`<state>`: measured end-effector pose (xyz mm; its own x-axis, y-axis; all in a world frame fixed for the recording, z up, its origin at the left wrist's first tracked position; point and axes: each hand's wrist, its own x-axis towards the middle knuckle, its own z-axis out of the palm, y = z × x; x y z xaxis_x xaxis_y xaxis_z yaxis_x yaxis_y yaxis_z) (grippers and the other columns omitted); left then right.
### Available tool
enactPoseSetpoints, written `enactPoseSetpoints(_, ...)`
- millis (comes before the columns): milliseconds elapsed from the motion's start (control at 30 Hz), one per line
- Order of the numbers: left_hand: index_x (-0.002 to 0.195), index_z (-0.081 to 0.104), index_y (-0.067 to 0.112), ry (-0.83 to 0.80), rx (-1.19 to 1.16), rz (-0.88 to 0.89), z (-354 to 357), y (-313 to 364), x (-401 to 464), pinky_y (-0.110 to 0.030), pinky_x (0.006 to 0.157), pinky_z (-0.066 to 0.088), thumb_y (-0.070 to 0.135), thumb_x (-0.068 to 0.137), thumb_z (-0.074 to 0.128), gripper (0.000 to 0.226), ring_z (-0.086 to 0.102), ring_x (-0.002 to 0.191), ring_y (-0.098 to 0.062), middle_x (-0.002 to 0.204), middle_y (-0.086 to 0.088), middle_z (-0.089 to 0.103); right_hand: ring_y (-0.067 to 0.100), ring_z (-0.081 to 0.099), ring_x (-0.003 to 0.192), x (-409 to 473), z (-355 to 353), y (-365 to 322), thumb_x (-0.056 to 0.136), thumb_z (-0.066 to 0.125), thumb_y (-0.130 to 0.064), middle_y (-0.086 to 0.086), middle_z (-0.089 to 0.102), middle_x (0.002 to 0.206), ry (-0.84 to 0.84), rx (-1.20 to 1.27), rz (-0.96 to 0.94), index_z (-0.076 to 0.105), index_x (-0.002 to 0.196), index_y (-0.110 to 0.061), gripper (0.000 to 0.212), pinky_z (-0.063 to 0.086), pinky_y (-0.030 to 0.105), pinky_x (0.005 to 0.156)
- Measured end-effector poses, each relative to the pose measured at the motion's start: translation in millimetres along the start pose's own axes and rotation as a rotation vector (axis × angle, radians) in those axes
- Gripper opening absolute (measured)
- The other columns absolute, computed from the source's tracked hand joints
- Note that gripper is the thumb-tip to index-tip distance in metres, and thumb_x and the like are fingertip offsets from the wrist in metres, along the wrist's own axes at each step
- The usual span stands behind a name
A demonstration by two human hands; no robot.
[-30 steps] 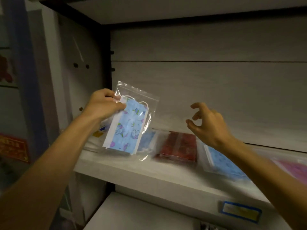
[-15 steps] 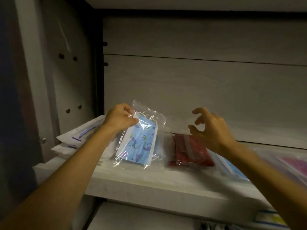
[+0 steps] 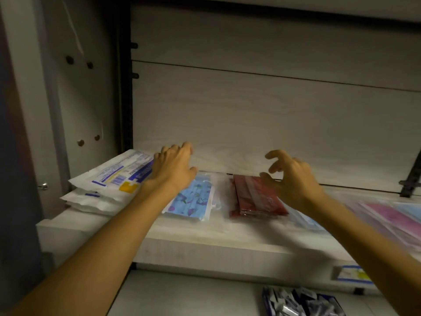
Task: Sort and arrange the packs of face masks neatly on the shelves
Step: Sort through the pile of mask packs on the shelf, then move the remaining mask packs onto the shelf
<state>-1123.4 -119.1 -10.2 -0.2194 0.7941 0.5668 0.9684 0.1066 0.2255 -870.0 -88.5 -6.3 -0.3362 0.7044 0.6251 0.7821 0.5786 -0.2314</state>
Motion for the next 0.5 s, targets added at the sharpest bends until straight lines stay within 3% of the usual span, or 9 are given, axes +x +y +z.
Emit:
enactPoseSetpoints(333,0.120,0.051,0.024,0.080,0.062,0.248,-2,74,-29,-0.036,0.092,0.034,0.037,0.089,0.053,0.034,0.048,0.112,-0.027,0.116,-0.002,0.061,0.021,0.058,0.103,-37,-26,19,0.089,0.063,-0.037,0.001,0.066,0.105,0.004,-0.114,0.030,0.051,0.127,-0.022,0.042,0.048,0.039,0.091)
enactPoseSetpoints(500,0.116,0.051,0.024,0.043,0.081,0.321,-4,117,-56,-0.035,0.089,0.034,0.040,0.088,0.053,0.032,0.049,0.110,-0.026,0.115,-0.001,0.061,0.020,0.056,0.107,-65,-58,42,0.089,0.062,-0.041,-0.001,0.065,0.110,-0.028,-0.168,0.073,0.048,0.129,-0.024,0.045,0.047,0.036,0.092)
